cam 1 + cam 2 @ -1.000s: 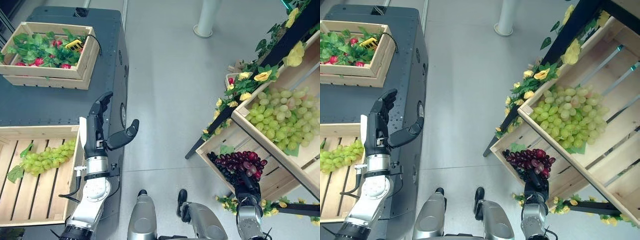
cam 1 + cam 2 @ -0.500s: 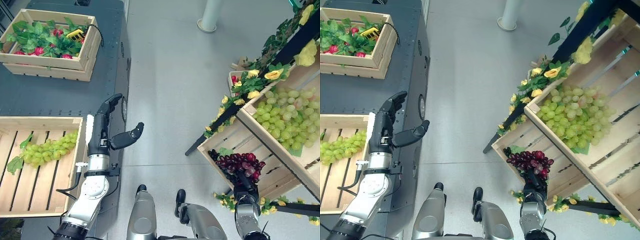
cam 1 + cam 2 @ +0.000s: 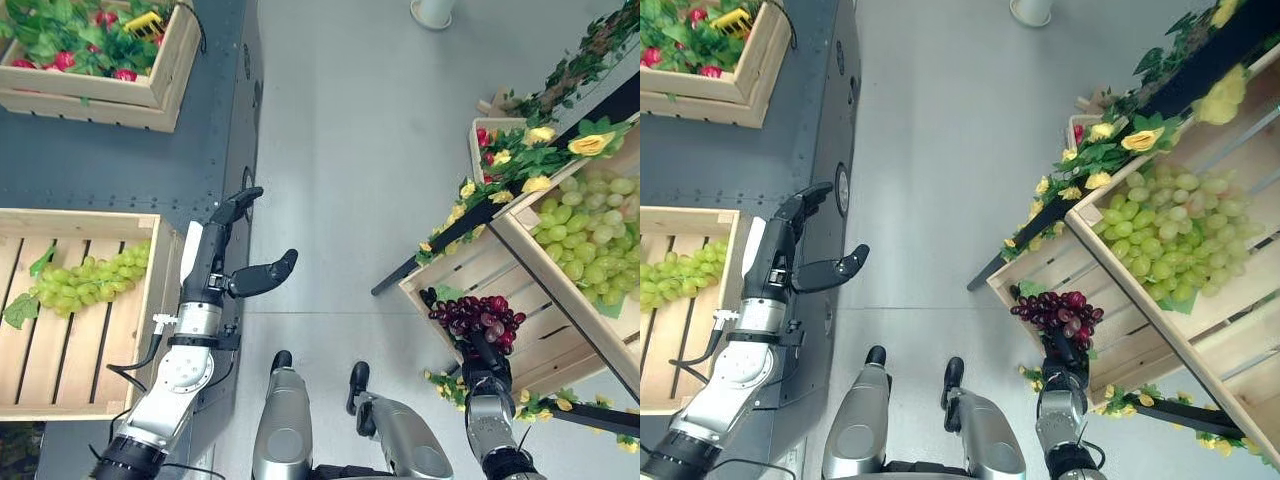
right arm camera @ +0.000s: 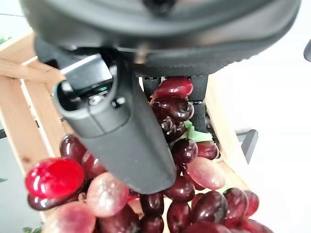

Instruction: Pick up the fruits from the basket on one side to the basket on the other side

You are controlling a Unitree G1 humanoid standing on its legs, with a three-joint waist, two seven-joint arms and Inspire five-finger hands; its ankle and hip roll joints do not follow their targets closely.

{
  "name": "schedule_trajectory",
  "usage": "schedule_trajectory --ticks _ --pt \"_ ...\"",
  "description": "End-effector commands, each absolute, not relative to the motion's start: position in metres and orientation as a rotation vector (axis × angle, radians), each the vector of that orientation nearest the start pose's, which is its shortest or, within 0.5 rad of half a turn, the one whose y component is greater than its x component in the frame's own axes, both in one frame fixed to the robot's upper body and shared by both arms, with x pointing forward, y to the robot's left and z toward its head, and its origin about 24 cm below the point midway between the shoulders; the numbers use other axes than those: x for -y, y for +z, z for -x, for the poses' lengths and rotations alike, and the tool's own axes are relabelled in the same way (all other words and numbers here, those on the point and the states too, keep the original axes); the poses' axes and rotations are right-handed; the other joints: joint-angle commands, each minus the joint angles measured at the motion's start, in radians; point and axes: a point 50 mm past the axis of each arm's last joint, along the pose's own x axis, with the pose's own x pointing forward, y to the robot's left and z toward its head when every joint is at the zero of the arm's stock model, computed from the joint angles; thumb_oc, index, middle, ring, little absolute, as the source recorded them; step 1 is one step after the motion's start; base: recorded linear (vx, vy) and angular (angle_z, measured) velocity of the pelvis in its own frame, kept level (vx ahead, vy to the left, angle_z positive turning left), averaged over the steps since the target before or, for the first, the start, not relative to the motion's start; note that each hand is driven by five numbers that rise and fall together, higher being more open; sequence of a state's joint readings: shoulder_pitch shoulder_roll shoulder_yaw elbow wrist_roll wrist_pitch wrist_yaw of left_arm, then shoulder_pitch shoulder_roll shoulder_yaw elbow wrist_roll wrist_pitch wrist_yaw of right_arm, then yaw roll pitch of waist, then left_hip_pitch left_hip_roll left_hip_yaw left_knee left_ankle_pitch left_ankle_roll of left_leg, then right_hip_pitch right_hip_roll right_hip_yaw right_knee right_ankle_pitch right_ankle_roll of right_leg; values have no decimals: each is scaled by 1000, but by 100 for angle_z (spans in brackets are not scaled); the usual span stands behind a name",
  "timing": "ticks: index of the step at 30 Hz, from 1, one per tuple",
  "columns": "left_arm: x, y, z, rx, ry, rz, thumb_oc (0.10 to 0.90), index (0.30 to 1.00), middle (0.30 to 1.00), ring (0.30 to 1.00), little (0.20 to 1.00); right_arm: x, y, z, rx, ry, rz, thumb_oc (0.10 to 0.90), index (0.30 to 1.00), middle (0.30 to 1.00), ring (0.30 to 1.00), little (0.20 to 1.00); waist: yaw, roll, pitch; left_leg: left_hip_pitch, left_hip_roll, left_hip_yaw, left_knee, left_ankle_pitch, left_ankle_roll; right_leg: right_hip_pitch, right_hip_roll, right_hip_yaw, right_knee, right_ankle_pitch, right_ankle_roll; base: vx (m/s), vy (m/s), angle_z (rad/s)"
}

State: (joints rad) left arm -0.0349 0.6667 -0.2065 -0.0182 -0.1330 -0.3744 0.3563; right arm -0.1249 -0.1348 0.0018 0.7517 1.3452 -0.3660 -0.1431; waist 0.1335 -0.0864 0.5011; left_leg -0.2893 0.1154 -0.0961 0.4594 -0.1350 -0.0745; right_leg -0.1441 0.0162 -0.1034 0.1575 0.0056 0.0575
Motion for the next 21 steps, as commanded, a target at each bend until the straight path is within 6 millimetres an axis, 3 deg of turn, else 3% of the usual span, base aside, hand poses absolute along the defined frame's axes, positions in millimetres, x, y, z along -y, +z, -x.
schedule_trajectory --ticks 1,11,21 --pt "-200 151 -248 665 -15 -354 800 900 900 900 900 257 -46 -239 -62 -803 -1054 400 300 300 300 300 -3 15 -46 -114 -43 -10 -52 182 -4 63 -18 -31 0 54 -1 -8 -29 4" --pt "-198 157 -250 677 -51 -369 800 900 900 900 900 265 -43 -239 -3 -864 -1130 400 300 300 300 300 -7 23 -26 -135 -36 -10 -27 177 -1 49 -19 -37 23 47 -4 7 -23 2" --pt "-205 154 -248 650 -69 -375 800 900 900 900 900 289 -38 -225 119 -1026 -1206 400 300 300 300 300 -15 30 -39 -120 -22 -1 -32 187 -6 64 -17 -46 32 43 -6 3 -11 0"
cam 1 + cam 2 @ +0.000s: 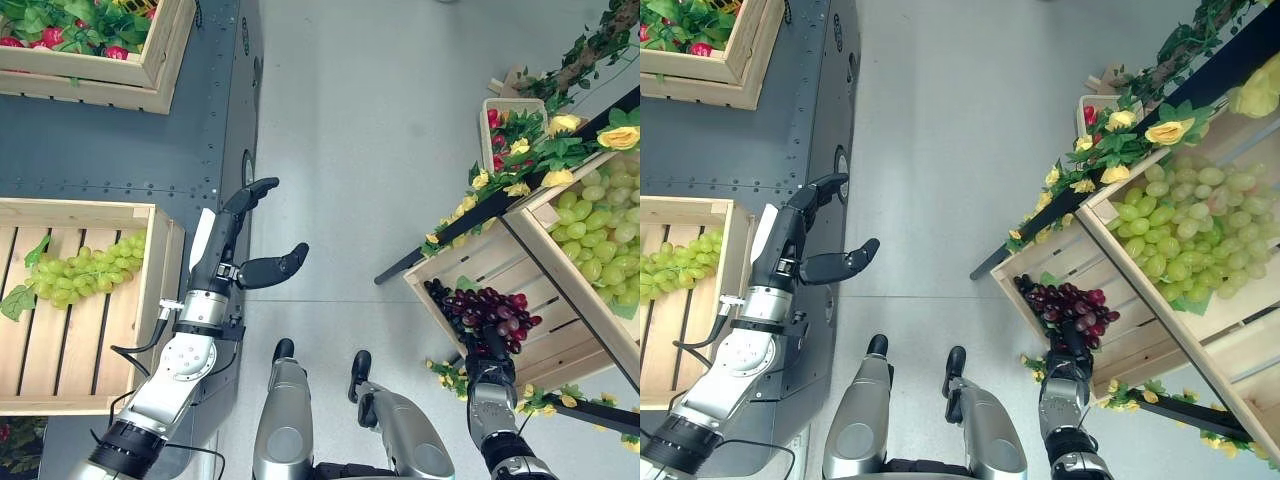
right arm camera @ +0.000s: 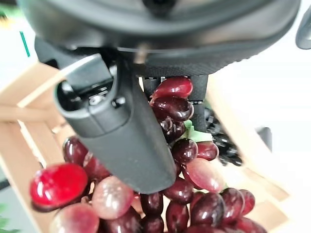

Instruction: Pick up the fruits from the basket on one side to the basket on the other side

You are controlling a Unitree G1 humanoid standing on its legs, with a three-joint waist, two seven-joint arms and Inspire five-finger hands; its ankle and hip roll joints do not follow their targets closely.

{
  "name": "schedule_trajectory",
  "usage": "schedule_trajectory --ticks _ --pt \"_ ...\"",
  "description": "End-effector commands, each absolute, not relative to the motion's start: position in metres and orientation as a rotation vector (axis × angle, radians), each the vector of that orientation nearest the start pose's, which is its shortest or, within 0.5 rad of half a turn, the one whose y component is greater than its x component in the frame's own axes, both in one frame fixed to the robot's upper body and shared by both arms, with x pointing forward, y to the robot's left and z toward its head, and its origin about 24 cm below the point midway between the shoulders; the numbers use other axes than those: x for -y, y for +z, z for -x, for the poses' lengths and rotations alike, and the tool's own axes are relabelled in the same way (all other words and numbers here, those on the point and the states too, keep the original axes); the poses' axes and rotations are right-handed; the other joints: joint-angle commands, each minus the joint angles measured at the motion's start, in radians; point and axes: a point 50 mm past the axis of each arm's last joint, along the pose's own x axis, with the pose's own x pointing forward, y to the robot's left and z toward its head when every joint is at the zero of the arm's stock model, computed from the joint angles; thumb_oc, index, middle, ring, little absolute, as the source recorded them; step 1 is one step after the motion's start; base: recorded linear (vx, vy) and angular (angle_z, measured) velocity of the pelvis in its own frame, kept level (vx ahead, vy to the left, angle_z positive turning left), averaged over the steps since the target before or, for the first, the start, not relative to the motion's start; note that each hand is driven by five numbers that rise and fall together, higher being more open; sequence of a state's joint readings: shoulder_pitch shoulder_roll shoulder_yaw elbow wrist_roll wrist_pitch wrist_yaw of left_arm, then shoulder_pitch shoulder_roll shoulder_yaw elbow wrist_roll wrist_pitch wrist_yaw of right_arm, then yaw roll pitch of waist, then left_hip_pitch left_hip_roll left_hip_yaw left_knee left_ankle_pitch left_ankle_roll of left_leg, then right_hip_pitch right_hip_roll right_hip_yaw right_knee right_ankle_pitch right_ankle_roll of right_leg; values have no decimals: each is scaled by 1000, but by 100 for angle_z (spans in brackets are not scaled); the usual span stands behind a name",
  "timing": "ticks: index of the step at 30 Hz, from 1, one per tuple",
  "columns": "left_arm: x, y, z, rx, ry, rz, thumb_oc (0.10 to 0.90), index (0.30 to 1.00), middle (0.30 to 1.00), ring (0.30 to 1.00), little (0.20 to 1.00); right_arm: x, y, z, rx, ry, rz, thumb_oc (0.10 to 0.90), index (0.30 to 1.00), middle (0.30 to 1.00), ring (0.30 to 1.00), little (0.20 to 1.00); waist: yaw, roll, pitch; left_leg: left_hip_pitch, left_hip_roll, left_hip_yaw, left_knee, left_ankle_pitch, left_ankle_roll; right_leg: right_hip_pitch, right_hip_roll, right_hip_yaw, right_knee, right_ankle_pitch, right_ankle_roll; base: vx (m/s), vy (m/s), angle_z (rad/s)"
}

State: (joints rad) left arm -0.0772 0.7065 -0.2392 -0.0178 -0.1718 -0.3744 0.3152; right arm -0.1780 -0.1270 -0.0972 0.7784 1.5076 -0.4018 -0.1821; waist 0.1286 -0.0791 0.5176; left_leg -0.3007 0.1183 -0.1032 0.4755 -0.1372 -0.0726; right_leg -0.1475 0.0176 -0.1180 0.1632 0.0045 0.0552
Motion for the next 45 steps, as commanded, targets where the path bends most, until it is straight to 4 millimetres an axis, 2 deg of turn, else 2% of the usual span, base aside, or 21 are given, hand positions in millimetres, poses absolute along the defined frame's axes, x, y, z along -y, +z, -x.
schedule_trajectory --ticks 1,10,11,28,40,42,45 --pt "-206 153 -247 643 -73 -376 800 900 900 900 900 291 -39 -222 124 -1057 -1212 400 300 300 300 300 -11 22 -56 -107 -22 7 -46 190 -9 68 -18 -35 30 43 -4 15 -34 0" --pt "-207 147 -244 613 -90 -379 800 900 900 900 900 297 -43 -209 156 -1137 -1230 400 300 300 300 300 -19 18 -58 -95 -18 16 -50 197 -9 74 -14 -37 34 46 -4 2 -5 0" --pt "-208 148 -244 614 -91 -379 800 900 900 900 900 297 -43 -209 151 -1139 -1233 800 900 900 900 900 -20 17 -56 -93 -18 19 -52 197 -8 73 -14 -36 33 48 -3 0 0 0" --pt "-207 143 -242 590 -114 -384 800 900 900 900 900 285 -50 -210 48 -1081 -1230 800 900 900 900 900 -16 -5 -72 -73 -11 31 -52 185 1 98 -15 -41 15 48 -8 8 1 0" --pt "-208 136 -238 559 -127 -376 800 900 900 900 900 291 -48 -207 45 -1095 -1230 800 900 900 900 900 -14 -13 -97 -39 -7 38 -75 184 2 136 -16 -31 -19 53 -11 26 6 0" --pt "-207 135 -238 557 -129 -374 800 900 900 900 900 291 -47 -207 45 -1082 -1212 800 900 900 900 900 -14 -13 -99 -36 -3 37 -79 187 0 139 -16 -32 -23 54 -11 0 0 0" --pt "-202 131 -235 548 -136 -358 800 900 900 900 900 292 -30 -214 73 -1003 -1034 800 900 900 900 900 -15 -12 -113 -5 0 44 -119 197 -1 161 -19 -25 -53 63 -10 40 40 -4"
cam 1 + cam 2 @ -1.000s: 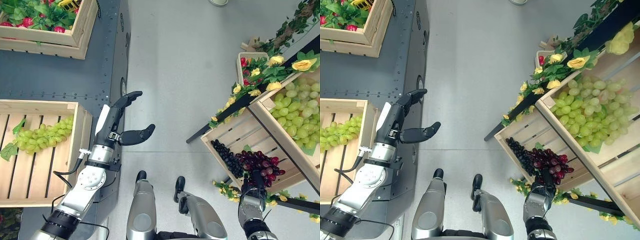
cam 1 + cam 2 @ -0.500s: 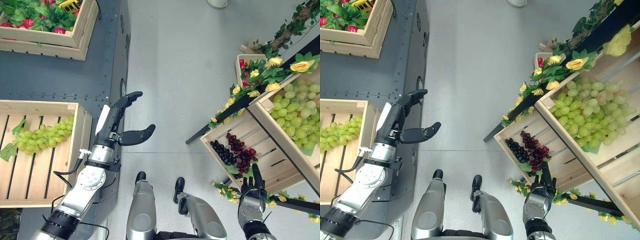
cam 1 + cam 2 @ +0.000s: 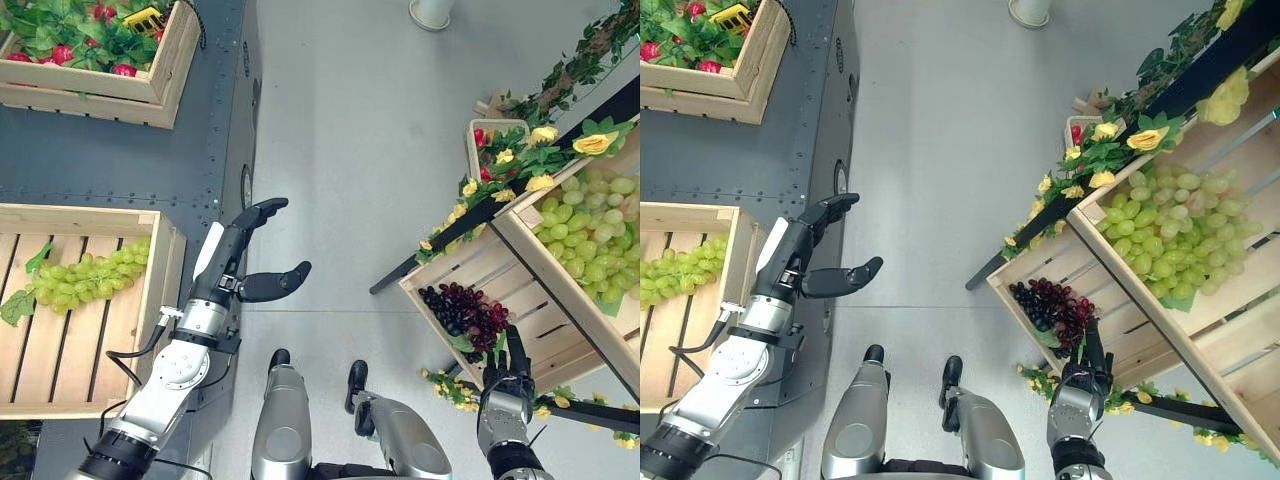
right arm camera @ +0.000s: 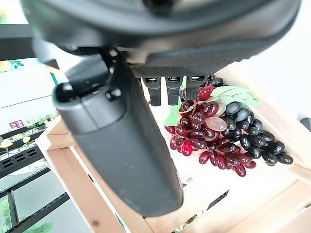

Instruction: Pick up the fruits from the basket on one side to the basket on the other side

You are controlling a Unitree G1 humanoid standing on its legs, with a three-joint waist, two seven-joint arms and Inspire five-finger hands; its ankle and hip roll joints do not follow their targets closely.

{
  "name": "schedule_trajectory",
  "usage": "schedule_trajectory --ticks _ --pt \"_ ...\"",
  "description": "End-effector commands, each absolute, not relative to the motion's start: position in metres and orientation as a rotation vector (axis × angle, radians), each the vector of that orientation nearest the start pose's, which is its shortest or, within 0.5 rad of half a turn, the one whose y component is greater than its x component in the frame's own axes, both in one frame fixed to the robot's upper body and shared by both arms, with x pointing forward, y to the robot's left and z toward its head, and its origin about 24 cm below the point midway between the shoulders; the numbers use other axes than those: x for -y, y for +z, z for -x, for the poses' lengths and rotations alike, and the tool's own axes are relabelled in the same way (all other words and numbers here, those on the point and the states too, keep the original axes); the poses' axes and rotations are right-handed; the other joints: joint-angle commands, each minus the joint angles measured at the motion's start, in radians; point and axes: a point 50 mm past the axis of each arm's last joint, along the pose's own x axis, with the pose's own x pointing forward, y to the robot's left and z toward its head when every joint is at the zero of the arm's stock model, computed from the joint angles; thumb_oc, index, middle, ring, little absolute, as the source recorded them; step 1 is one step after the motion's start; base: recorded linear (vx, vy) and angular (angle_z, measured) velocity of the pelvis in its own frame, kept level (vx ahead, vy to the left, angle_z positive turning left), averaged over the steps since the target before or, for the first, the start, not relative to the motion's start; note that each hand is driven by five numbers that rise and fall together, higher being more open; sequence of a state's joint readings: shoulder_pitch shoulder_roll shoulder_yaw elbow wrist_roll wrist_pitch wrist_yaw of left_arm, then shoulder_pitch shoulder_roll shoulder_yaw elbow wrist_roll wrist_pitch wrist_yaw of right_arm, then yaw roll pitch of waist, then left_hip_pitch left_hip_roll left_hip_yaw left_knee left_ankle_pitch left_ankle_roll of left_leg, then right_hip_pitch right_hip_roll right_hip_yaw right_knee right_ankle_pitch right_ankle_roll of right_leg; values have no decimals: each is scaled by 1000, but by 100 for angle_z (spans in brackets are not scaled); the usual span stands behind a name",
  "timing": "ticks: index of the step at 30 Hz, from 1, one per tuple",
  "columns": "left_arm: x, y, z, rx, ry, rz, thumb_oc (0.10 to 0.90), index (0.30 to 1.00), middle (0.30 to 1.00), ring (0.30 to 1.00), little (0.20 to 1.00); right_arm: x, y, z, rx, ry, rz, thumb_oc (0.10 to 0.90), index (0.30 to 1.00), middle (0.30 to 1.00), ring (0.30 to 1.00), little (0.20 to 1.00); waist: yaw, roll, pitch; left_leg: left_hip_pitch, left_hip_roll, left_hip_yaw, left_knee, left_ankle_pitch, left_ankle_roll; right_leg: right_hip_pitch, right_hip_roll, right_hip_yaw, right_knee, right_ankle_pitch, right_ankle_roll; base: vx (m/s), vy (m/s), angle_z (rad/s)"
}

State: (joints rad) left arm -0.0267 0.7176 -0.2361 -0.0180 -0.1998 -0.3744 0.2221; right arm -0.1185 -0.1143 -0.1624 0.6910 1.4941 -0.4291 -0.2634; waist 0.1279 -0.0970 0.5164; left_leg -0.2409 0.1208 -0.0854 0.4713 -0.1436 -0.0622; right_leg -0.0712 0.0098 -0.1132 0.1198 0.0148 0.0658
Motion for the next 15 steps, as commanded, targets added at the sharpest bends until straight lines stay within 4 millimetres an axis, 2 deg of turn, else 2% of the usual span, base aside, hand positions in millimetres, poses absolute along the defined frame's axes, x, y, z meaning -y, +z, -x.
schedule_trajectory --ticks 1,3,5,7,8,10,15 --pt "-202 130 -233 543 -136 -355 800 900 900 900 900 291 -24 -217 90 -964 -986 800 900 900 900 900 -15 4 -116 -55 -2 29 -126 207 -11 90 -13 -26 -15 54 -19 35 63 -8" --pt "-199 123 -230 512 -129 -324 800 900 900 900 900 281 -5 -227 122 -838 -883 800 900 900 900 900 -20 0 -132 -25 -1 39 -161 212 -5 102 -16 -14 -31 56 -17 19 97 -11" --pt "-200 117 -225 496 -107 -296 800 900 900 900 900 261 9 -232 141 -677 -819 800 900 900 900 900 -28 -7 -157 8 -4 49 -208 221 2 118 -18 -2 -55 54 -16 -16 129 -20" --pt "-201 114 -222 490 -96 -281 800 900 900 900 900 252 13 -231 147 -609 -812 800 900 900 900 900 -34 -8 -169 24 -4 57 -229 225 5 126 -19 4 -68 54 -17 -22 121 -15" --pt "-202 110 -217 473 -80 -254 800 900 900 900 900 238 15 -227 144 -506 -788 800 900 900 900 900 -39 -9 -185 41 -5 62 -257 232 8 135 -23 9 -85 55 -18 -23 158 -7" --pt "-203 104 -211 455 -62 -223 800 900 900 900 900 223 18 -223 148 -360 -727 800 900 900 900 900 -45 -9 -206 64 -7 70 -286 238 16 146 -31 13 -102 55 -18 -22 152 -15" --pt "-206 89 -209 359 -67 -127 800 900 900 900 900 192 24 -224 149 6 -709 800 900 900 900 900 -42 -6 -250 107 -17 71 -346 246 23 166 -49 12 -132 55 -14 -46 144 -7"
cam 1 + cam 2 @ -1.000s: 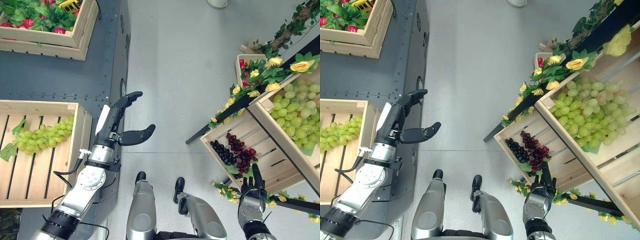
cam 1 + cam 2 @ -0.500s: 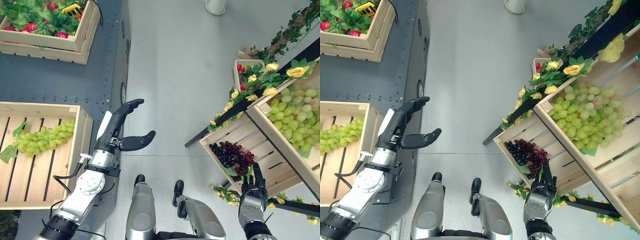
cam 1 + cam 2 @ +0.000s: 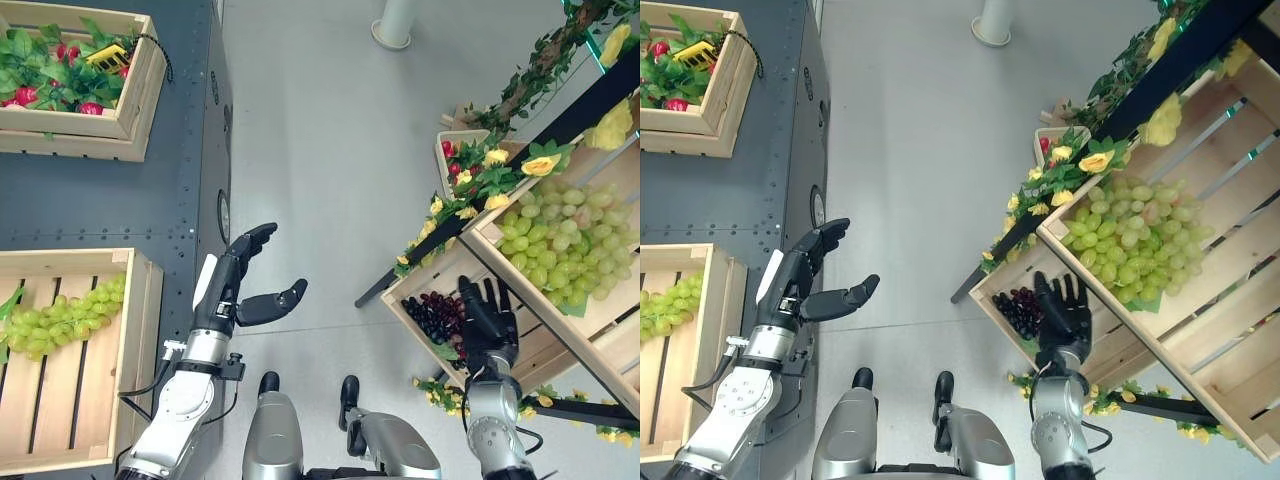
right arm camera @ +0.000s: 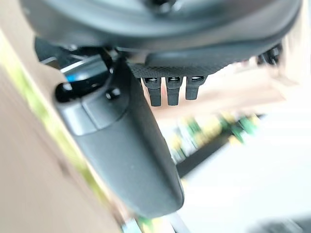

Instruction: Pick up the fruits from the basket on one side to the basket on the other side

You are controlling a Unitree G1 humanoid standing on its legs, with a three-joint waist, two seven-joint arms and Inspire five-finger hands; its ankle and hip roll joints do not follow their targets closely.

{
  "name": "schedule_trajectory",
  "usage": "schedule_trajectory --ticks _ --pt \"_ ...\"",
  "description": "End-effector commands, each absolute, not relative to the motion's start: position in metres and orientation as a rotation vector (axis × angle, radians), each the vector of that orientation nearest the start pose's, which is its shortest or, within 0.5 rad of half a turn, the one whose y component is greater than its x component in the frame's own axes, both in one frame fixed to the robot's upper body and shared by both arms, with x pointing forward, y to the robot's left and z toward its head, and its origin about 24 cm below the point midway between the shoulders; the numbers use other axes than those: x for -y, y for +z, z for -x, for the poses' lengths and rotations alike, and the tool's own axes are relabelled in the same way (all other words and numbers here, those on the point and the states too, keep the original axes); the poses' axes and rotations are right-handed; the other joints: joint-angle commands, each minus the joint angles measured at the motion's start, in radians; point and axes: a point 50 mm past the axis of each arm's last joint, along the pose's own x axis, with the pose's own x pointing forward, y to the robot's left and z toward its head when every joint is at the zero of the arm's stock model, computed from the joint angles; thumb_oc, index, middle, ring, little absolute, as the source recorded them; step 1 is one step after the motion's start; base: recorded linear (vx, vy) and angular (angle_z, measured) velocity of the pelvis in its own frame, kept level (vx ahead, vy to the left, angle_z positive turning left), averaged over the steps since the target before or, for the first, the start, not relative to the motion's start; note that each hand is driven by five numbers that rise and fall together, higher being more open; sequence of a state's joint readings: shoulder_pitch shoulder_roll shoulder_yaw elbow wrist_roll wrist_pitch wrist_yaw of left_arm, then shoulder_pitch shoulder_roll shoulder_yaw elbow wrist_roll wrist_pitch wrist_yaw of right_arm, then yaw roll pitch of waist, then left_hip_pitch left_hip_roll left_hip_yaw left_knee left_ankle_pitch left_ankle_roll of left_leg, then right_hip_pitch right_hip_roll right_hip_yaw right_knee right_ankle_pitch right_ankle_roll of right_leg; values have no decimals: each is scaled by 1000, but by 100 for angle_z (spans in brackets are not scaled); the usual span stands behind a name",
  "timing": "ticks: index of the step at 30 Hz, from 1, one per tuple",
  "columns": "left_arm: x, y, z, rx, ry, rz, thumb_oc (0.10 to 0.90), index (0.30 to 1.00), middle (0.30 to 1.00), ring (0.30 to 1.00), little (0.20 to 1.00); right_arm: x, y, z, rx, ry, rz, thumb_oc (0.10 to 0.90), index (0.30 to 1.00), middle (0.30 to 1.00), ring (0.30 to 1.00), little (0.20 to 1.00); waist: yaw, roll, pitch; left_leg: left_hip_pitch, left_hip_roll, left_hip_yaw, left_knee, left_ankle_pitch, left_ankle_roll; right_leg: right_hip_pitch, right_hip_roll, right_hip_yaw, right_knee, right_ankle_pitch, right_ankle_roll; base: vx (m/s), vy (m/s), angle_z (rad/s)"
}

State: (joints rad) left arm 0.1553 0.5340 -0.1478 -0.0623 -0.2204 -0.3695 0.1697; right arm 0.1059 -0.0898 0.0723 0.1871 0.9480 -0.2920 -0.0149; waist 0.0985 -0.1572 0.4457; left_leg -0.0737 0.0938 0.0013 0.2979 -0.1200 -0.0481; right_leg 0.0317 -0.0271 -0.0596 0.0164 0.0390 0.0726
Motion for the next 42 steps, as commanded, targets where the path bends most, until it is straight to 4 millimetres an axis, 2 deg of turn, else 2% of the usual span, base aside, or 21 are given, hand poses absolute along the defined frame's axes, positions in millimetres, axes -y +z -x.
schedule_trajectory --ticks 1,3,5,7,14,16,20,22,24,27,28,32,34,38,40,42 --pt "-206 86 -210 335 -65 -104 800 900 900 900 900 188 25 -224 145 58 -704 800 900 900 900 900 -11 55 -185 -55 8 -17 -182 225 11 65 -15 -43 -33 32 -20 -66 150 -4" --pt "-206 70 -210 236 -66 -21 800 900 900 900 900 170 27 -221 131 265 -703 800 900 900 900 900 -7 58 -208 -33 -4 -23 -211 229 18 67 -29 -52 -39 31 -18 -93 177 -2" --pt "-206 65 -209 199 -64 11 800 900 900 900 900 164 27 -219 120 326 -711 800 900 900 900 900 -5 59 -216 -29 -9 -26 -217 228 20 66 -34 -54 -40 31 -16 -73 121 1" --pt "-201 49 -210 109 -69 81 800 900 900 900 900 152 25 -218 85 427 -736 800 900 900 900 900 0 63 -237 -4 -16 -31 -257 234 25 66 -52 -70 -51 36 -7 -94 163 7" --pt "-184 13 -207 -109 -72 274 800 900 900 900 900 142 12 -217 5 424 -791 800 900 900 900 900 -3 85 -290 44 -39 -43 -339 243 37 46 -89 -90 -70 59 15 -74 192 15" --pt "-175 1 -204 -178 -101 325 800 900 900 900 900 137 7 -215 -21 419 -817 800 900 900 900 900 -8 91 -311 52 -54 -40 -362 240 45 29 -112 -92 -83 84 35 -83 250 2" --pt "-166 -2 -207 -206 -148 325 800 900 900 900 900 127 7 -218 -25 427 -857 800 900 900 900 900 -13 104 -323 59 -80 -27 -383 223 69 -13 -149 -85 -72 116 73 -70 183 -6" --pt "-164 -2 -211 -210 -177 310 800 900 900 900 900 124 8 -220 -17 427 -887 800 900 900 900 900 -19 111 -329 59 -87 -19 -385 217 79 -37 -154 -78 -52 123 76 -56 74 -3" --pt "-161 1 -217 -216 -204 299 800 900 900 900 900 124 6 -222 -30 391 -892 800 900 900 900 900 -32 119 -338 57 -90 -18 -385 214 85 -58 -139 -56 -27 112 73 -45 8 -4" --pt "-152 3 -229 -239 -234 316 800 900 900 900 900 125 3 -223 -70 353 -796 800 900 900 900 900 -80 136 -356 42 -97 -62 -385 229 91 -84 -48 67 21 66 34 -38 -62 15" --pt "-150 4 -232 -240 -230 332 800 900 900 900 900 124 1 -222 -84 349 -796 800 900 900 900 900 -87 136 -361 36 -102 -76 -385 236 90 -83 -38 71 15 63 27 -66 -162 75" --pt "-151 1 -235 -259 -163 412 800 900 900 900 900 127 -4 -220 -130 342 -748 800 900 900 900 900 -92 133 -368 28 -94 -98 -385 254 73 -73 -20 62 -22 72 7 -80 -222 45" --pt "-150 -3 -232 -272 -113 494 800 900 900 900 900 126 -3 -219 -143 368 -726 800 900 900 900 900 -84 125 -364 21 -69 -99 -385 275 46 -49 -1 45 -54 67 -14 -96 -409 40" --pt "-143 -11 -226 -284 -80 582 800 900 900 900 900 128 -1 -221 -151 386 -716 800 900 900 900 900 -60 111 -341 -48 -36 -110 -364 334 8 -14 8 -7 -97 85 -32 -104 -260 59" --pt "-139 -10 -225 -274 -92 581 800 900 900 900 900 126 1 -223 -151 405 -709 800 900 900 900 900 -46 106 -333 -70 -39 -123 -354 340 5 -13 8 -29 -104 84 -35 -134 -177 53" --pt "-135 -9 -225 -277 -119 564 800 900 900 900 900 126 2 -225 -144 412 -700 800 900 900 900 900 -45 100 -330 -81 -31 -82 -318 323 1 -14 3 -54 -104 77 -41 -133 -134 51"
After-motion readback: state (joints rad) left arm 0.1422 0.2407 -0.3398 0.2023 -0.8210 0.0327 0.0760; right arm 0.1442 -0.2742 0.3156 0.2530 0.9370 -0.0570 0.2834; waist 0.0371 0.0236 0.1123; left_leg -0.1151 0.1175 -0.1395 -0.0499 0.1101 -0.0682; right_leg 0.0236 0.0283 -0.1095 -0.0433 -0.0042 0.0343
